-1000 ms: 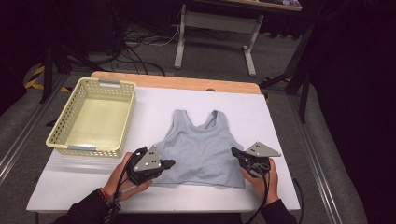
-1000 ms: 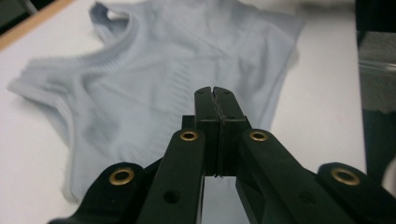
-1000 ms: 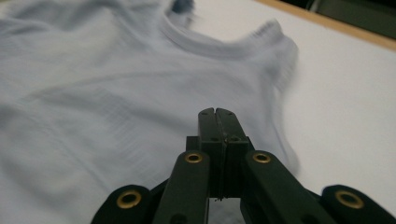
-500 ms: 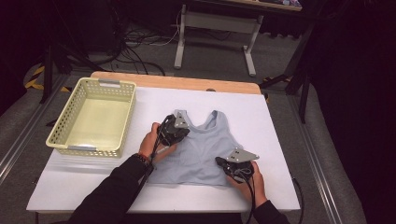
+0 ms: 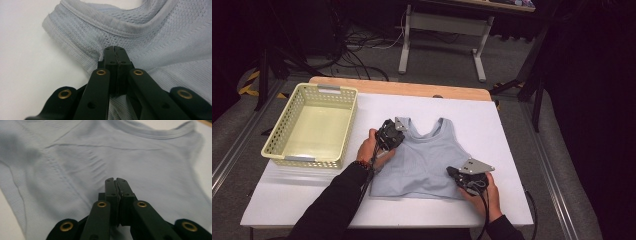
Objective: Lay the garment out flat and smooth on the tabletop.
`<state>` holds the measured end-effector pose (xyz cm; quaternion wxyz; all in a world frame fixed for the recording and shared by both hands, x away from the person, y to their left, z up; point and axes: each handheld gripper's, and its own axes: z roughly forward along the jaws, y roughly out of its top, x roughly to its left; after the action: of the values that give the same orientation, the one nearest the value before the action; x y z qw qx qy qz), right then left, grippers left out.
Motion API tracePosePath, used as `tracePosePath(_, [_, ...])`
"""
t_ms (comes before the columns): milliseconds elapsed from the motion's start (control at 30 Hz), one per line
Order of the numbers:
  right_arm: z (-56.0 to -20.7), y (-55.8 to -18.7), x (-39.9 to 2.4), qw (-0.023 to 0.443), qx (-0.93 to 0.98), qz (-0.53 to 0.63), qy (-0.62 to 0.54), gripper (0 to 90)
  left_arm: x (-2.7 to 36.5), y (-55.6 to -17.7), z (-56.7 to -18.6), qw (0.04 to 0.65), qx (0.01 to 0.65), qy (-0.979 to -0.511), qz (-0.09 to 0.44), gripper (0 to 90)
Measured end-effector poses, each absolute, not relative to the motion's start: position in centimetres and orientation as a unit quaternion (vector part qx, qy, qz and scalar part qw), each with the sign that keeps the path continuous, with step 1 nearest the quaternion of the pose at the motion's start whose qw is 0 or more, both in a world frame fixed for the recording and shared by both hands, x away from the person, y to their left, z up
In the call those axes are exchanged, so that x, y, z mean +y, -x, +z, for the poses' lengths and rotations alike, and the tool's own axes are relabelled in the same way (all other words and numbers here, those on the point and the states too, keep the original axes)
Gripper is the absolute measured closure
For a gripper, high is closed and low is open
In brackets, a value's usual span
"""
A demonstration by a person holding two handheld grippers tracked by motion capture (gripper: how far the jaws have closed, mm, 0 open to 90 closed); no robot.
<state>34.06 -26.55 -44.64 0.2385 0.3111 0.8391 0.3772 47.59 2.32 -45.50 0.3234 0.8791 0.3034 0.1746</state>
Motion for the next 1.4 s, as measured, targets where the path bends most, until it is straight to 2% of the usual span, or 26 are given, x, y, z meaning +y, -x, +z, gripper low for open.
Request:
tracePosePath(133, [-43.8,-34.2,-29.3,0.261,0.81,0.392,-0.349,88.3,3.1,-47.5,-45.4,0.341,0.314,-0.87,0.168,90.0])
tracePosePath(367, [-43.9,-34.8,-31.6,0.281,0.791,0.387,-0.381,88.2,3.7,-46.5,-44.3,0.371,0.306,-0.855,0.194,90.0])
tracePosePath(900, [-44.0,-34.8,-31.7,0.275,0.787,0.398,-0.383,87.8,3.4,-41.2,-41.9,0.409,0.225,-0.855,0.226,90.0])
tracePosePath(1267, [-43.9,-34.7,-31.6,0.276,0.783,0.414,-0.374,83.0,3.4,-38.4,-41.7,0.416,0.18,-0.863,0.222,89.8])
tracePosePath(1400, [-43.9,-34.6,-31.5,0.275,0.783,0.42,-0.367,80.8,4.0,-37.2,-42.0,0.416,0.17,-0.866,0.219,87.2])
